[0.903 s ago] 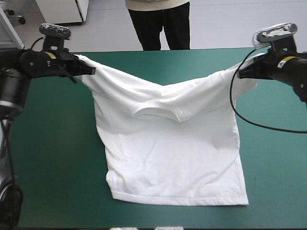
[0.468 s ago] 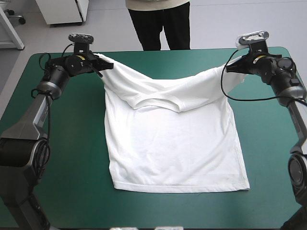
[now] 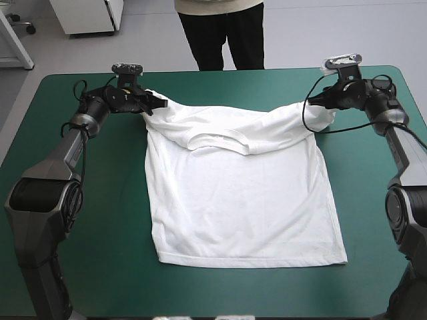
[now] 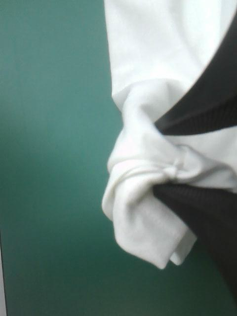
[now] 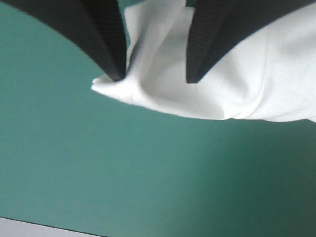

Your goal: Fold the cloth

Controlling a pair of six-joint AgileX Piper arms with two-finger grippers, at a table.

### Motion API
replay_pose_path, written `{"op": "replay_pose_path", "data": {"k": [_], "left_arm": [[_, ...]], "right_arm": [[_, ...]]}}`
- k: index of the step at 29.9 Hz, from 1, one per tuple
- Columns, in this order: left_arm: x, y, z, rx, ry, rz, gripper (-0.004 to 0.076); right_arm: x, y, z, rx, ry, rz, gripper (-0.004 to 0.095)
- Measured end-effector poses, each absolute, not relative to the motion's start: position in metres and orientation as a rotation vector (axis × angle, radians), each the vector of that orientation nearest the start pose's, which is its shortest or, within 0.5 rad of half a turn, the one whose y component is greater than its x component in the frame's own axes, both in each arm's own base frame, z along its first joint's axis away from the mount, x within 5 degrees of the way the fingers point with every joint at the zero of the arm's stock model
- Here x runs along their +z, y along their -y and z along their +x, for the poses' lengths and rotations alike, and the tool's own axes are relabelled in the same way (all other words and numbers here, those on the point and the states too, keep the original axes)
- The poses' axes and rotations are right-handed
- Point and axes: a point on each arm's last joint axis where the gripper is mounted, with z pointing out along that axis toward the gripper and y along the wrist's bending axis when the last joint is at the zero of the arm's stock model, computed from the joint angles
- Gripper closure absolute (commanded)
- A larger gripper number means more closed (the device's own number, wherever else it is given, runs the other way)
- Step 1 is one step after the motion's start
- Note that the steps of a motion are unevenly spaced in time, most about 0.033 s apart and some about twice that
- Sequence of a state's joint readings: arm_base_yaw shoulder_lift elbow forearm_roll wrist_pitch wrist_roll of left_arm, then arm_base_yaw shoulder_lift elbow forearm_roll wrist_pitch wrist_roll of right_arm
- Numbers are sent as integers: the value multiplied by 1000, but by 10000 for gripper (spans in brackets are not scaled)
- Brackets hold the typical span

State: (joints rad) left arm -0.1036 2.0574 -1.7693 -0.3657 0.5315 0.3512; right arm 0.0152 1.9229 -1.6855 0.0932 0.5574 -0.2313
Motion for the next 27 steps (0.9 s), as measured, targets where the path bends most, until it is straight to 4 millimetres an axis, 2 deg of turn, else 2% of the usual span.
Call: {"op": "replay_pose_path", "data": {"k": [2,6,9,11,15,16,18,19,23,27], "left_arm": [[274,68,480,-257,-2265,268,211],[295,71,477,-290,-2292,324,210],[324,72,470,-281,-2287,371,210],[350,69,460,-242,-2268,396,210],[405,61,424,-169,-2239,415,255],[420,59,409,-161,-2238,420,265],[436,57,391,-158,-2252,431,272],[450,55,373,-156,-2251,440,271],[480,51,328,-165,-2258,446,271],[492,48,288,-176,-2244,437,271]], "right_arm": [[308,-11,454,-11,-2262,-213,343],[334,-10,452,-6,-2249,-214,343],[365,-10,442,-5,-2222,-221,343],[393,-10,428,-5,-2195,-226,345],[445,-10,387,-9,-2134,-237,345],[460,-10,372,-11,-2114,-241,345],[477,-11,350,-6,-2104,-249,345],[488,-12,334,4,-2098,-253,345],[516,-15,286,46,-2085,-269,345],[536,-17,236,83,-2086,-286,345]]}}
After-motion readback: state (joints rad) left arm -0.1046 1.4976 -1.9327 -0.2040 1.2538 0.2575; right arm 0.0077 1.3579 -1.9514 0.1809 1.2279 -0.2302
